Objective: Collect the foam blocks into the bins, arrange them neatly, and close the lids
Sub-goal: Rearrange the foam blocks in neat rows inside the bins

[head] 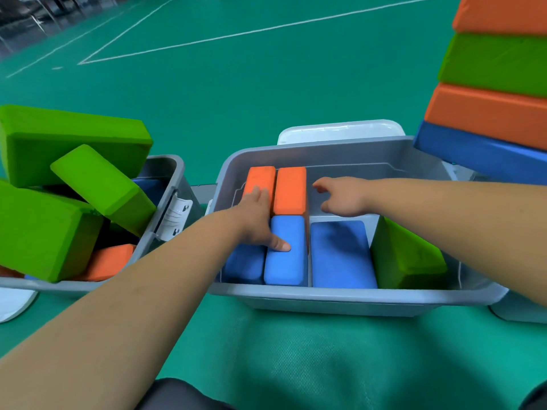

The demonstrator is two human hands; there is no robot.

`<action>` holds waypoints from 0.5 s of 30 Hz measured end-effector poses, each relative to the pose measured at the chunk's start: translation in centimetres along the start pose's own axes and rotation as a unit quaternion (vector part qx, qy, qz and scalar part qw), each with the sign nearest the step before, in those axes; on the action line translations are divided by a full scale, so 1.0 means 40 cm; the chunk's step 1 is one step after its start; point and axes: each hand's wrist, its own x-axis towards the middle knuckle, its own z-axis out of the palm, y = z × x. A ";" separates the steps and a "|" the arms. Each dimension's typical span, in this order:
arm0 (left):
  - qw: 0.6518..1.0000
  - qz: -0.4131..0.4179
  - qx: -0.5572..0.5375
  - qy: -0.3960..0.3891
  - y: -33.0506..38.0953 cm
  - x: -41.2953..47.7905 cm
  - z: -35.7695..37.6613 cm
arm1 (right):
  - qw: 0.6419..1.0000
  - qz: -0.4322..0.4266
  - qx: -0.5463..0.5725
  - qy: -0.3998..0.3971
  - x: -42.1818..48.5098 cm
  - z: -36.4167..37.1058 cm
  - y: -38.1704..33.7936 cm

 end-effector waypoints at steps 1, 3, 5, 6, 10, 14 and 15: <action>1.000 -0.004 -0.007 -0.021 -0.012 0.004 0.003 | 1.000 0.000 -0.009 -0.006 0.003 0.001 -0.001; 0.999 -0.007 -0.001 -0.043 -0.028 0.011 0.004 | 0.999 0.007 -0.029 -0.022 0.008 0.004 -0.001; 0.999 -0.006 0.011 -0.053 -0.036 0.016 0.000 | 0.998 0.019 -0.052 -0.037 0.016 0.013 0.005; 0.998 -0.006 0.015 -0.057 -0.039 0.018 -0.004 | 0.996 0.026 -0.068 -0.045 0.025 0.019 0.011; 0.998 -0.009 0.022 -0.058 -0.041 0.022 -0.002 | 0.988 0.067 -0.117 -0.075 0.071 0.052 0.054; 0.998 -0.005 0.036 -0.047 -0.011 0.028 0.008 | 0.980 0.102 -0.145 -0.088 0.095 0.081 0.097; 0.998 0.000 0.045 -0.052 -0.004 0.030 0.004 | 0.979 0.105 -0.150 -0.088 0.093 0.084 0.099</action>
